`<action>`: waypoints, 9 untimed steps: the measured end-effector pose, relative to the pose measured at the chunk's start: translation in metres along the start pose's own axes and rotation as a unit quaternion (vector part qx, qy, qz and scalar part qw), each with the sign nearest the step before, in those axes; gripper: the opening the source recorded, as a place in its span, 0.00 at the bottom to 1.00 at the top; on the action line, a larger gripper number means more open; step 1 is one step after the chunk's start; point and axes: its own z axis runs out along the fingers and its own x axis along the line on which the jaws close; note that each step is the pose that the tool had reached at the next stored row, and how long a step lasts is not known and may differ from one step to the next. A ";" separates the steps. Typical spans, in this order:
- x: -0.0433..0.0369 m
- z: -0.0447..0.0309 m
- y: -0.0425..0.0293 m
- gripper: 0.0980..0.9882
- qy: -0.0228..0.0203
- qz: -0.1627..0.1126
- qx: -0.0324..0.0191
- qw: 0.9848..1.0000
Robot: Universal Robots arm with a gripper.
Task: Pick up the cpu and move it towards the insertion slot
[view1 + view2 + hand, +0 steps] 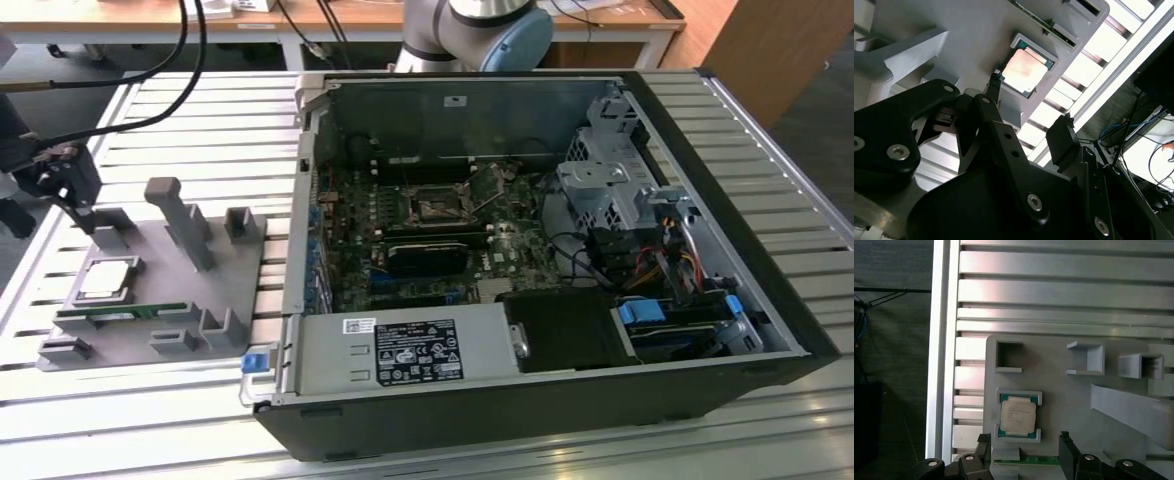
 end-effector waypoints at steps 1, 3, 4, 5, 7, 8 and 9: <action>0.0000 0.0009 0.0000 0.62 0.000 0.000 0.000 1.000; 0.0000 0.0026 -0.0001 0.62 0.000 0.000 0.001 1.000; 0.0000 0.0035 -0.0001 0.62 0.000 0.000 0.001 1.000; 0.0001 0.0043 -0.0001 0.62 0.000 0.000 0.001 1.000; 0.0001 0.0058 -0.0002 0.62 0.000 0.000 0.001 1.000; 0.0001 0.0067 -0.0002 0.62 0.000 0.000 0.001 1.000; 0.0001 0.0075 -0.0002 0.62 0.000 0.000 0.001 1.000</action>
